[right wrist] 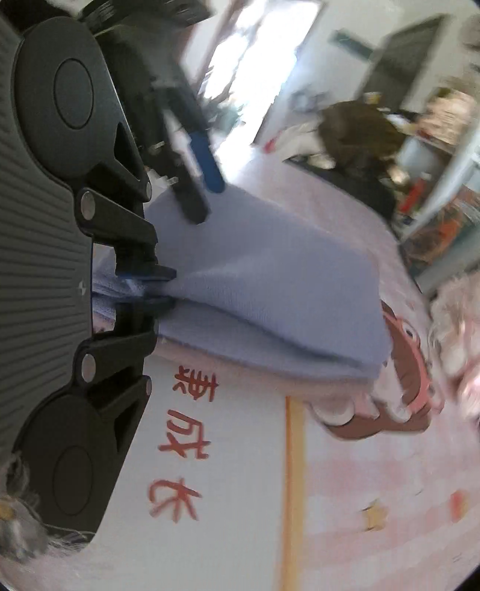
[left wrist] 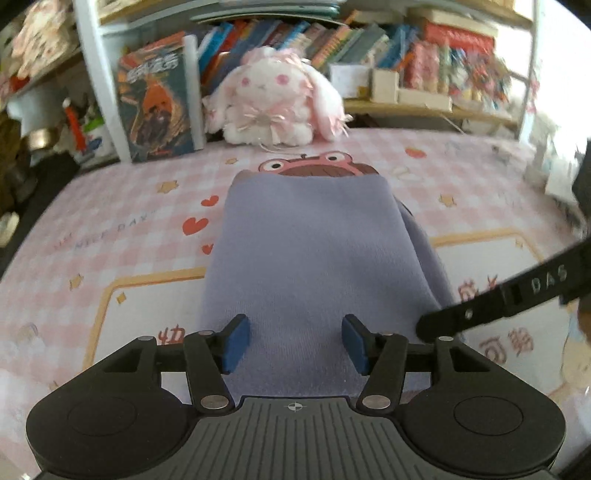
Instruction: Fold clothes
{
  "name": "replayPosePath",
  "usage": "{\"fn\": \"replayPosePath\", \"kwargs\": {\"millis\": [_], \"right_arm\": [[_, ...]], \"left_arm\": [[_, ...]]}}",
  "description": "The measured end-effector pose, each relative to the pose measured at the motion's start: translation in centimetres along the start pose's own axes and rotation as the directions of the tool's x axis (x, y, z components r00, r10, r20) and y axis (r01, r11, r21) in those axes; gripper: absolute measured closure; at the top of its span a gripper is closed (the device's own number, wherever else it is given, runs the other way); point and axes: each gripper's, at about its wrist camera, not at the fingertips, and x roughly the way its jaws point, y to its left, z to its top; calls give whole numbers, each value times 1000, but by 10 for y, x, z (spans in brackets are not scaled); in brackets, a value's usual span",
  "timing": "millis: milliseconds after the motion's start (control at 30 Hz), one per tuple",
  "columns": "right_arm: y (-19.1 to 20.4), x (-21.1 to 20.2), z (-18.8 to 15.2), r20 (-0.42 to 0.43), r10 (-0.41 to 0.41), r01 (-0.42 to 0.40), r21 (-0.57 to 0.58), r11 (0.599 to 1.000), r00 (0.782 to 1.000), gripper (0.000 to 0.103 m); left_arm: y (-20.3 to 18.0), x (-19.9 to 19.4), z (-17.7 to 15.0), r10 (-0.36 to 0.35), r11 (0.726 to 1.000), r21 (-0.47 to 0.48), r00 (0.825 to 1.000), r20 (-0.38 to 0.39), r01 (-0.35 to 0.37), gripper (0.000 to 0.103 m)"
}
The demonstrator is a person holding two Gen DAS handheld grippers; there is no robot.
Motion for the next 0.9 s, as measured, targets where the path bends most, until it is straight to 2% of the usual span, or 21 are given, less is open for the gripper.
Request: {"fn": "replayPosePath", "kwargs": {"millis": [133,300,400,500,567,733,833,900], "right_arm": [[10,2,-3,13,-31,32,-60,998,999,94],[13,0,-8,32,-49,51,-54,997,998,93],[22,-10,-14,72,-91,96,-77,992,993,84],[35,-20,-20,120,-145,159,-115,981,982,74],[46,-27,-26,158,-206,228,-137,964,966,54],[67,-30,-44,217,-340,372,-127,920,915,52],[78,-29,-54,240,-398,433,-113,894,885,46],[85,-27,-61,255,-439,476,-101,874,861,37]], "left_arm": [[1,2,1,-14,1000,4,1000,-4,14,43],[1,2,-3,-30,999,17,1000,9,29,41],[2,1,-6,-45,999,28,999,26,44,40],[2,0,-9,-62,997,47,997,44,60,34],[0,-1,-13,-70,993,101,996,58,64,32],[-6,-11,-19,-72,975,216,994,83,52,31],[-2,-24,-23,-112,969,233,988,109,84,31],[0,-33,-26,-139,961,258,983,123,104,31]]}}
